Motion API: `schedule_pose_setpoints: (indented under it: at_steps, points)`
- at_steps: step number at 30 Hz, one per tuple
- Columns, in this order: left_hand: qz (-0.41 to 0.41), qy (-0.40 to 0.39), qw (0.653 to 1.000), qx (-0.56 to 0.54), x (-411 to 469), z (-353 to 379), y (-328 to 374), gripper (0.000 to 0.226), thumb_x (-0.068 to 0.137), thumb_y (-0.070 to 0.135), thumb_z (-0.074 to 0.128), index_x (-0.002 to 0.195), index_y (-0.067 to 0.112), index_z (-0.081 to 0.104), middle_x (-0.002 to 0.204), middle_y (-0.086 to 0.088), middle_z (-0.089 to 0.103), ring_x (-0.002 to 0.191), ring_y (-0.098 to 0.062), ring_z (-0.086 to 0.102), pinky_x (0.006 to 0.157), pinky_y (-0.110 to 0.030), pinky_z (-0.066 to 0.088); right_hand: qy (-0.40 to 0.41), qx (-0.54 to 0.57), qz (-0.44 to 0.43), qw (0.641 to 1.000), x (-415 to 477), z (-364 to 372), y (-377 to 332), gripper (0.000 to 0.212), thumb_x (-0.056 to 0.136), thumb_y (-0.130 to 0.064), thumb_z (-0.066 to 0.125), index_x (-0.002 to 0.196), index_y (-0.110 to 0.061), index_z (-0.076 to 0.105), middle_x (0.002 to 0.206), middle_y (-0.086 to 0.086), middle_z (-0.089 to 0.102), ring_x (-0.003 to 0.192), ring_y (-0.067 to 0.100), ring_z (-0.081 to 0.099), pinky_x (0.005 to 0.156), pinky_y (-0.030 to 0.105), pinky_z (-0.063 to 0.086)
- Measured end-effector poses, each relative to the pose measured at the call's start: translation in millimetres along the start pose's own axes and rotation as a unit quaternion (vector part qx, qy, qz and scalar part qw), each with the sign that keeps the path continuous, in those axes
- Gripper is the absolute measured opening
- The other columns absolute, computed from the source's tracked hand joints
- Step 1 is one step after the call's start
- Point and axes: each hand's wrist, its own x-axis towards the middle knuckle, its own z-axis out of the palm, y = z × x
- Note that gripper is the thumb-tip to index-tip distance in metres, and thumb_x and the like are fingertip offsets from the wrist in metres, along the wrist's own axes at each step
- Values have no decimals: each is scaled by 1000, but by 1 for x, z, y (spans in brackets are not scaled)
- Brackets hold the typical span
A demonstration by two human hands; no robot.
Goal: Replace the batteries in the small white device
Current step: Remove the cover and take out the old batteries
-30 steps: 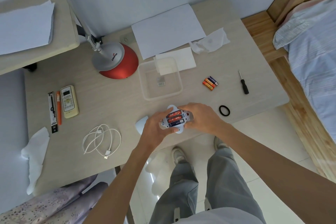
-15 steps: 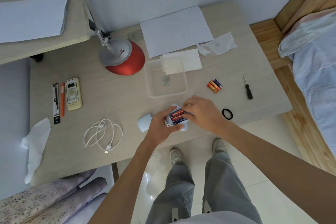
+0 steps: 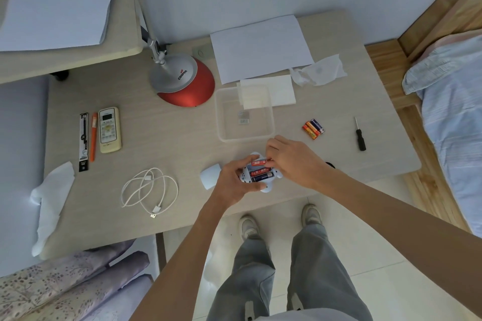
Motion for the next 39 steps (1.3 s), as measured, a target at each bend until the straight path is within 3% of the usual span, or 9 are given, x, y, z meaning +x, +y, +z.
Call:
schedule_pose_setpoints:
  at_steps: [2, 6, 9, 17, 22, 25, 29, 35, 39]
  points:
    - [-6, 0, 1000, -13, 0, 1, 1, 74, 69, 9, 100, 135, 27, 71, 124, -1, 78, 114, -19, 76, 101, -41, 62, 39, 56, 36, 997, -6, -13, 4, 14, 95, -25, 75, 101, -14, 69, 104, -1, 60, 99, 19, 60, 65, 34, 55]
    - [-11, 5, 1000, -25, -1, 1, 2, 73, 70, 7, 99, 132, 33, 69, 126, -2, 76, 112, -16, 76, 98, -32, 63, 153, 122, 128, 972, 5, -29, 15, 23, 103, -33, 64, 98, -12, 71, 100, -2, 62, 97, 19, 59, 66, 38, 55]
    - [-12, 3, 1000, -28, -2, 1, 3, 73, 70, 6, 99, 133, 30, 69, 125, -1, 76, 112, -14, 75, 97, -28, 62, 153, 85, 175, 969, 39, -27, 18, 28, 105, -37, 61, 101, -10, 71, 101, 1, 60, 97, 22, 56, 61, 34, 49]
    - [-18, 4, 999, -32, -4, 0, 1, 79, 70, 3, 99, 142, 16, 67, 128, -1, 76, 112, -12, 75, 94, -22, 60, 158, -47, 221, 961, 101, 0, 18, 35, 97, -40, 72, 96, -6, 80, 114, 9, 59, 110, 29, 51, 91, 41, 48]
    - [-14, 8, 999, -28, -3, 2, -3, 81, 69, 9, 101, 142, 20, 68, 130, 2, 75, 116, -17, 75, 99, -30, 61, 132, -60, 228, 963, 104, 1, 16, 32, 95, -37, 74, 88, -7, 82, 130, 11, 59, 125, 33, 48, 101, 44, 41]
    - [-11, 7, 1000, -24, -4, 1, -4, 81, 69, 12, 101, 142, 23, 68, 131, 2, 74, 116, -18, 74, 100, -33, 62, 171, 3, 234, 957, 92, -12, 13, 34, 100, -38, 66, 100, -7, 80, 133, 13, 60, 126, 33, 50, 100, 46, 45]
    - [-12, -2, 1000, -21, -3, 0, -3, 81, 69, 15, 101, 142, 24, 68, 129, 1, 75, 114, -17, 75, 101, -35, 62, 263, 164, 247, 918, 29, -26, -6, 20, 103, -18, 60, 118, -10, 71, 119, 6, 66, 109, 24, 59, 91, 41, 54]
    - [-6, 3, 1000, 5, -4, 0, -6, 84, 68, 21, 103, 143, 28, 66, 132, -1, 72, 117, -17, 73, 98, -37, 64, 5, 250, 243, 937, -44, 16, -29, 73, 87, -8, 72, 152, -25, 44, 148, -5, 54, 124, 17, 59, 94, 39, 58]
    - [-1, 7, 1000, 30, -5, 0, -5, 85, 67, 25, 103, 143, 27, 64, 132, 3, 70, 119, -12, 71, 95, -35, 65, -28, 274, 210, 938, -27, 33, -30, 70, 84, -13, 77, 147, -27, 51, 141, -7, 59, 118, 15, 62, 93, 36, 58]
